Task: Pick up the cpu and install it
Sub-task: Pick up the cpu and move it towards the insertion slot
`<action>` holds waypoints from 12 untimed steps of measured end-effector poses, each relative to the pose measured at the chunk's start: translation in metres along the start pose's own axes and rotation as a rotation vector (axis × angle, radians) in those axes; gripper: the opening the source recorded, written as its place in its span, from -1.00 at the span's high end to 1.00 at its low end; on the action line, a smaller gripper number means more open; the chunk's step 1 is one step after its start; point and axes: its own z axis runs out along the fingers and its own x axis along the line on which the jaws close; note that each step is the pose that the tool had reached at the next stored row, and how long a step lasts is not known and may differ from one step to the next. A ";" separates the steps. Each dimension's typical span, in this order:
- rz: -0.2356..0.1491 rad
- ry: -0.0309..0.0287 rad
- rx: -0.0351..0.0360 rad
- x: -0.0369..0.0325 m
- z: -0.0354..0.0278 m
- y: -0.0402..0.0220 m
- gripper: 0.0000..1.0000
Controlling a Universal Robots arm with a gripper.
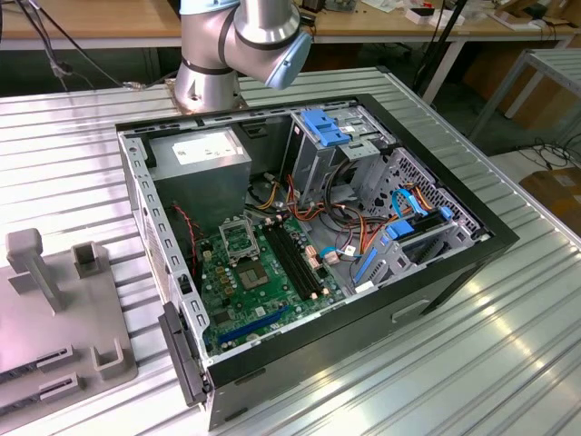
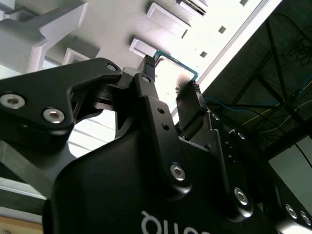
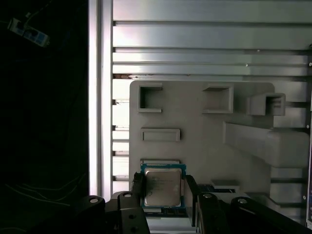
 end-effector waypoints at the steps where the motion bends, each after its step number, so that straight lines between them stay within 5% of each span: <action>1: 0.000 0.0000 0.0000 0.0000 -0.0006 0.0000 0.12; 12: 0.000 -0.0001 0.0000 0.0002 -0.0078 0.0000 0.12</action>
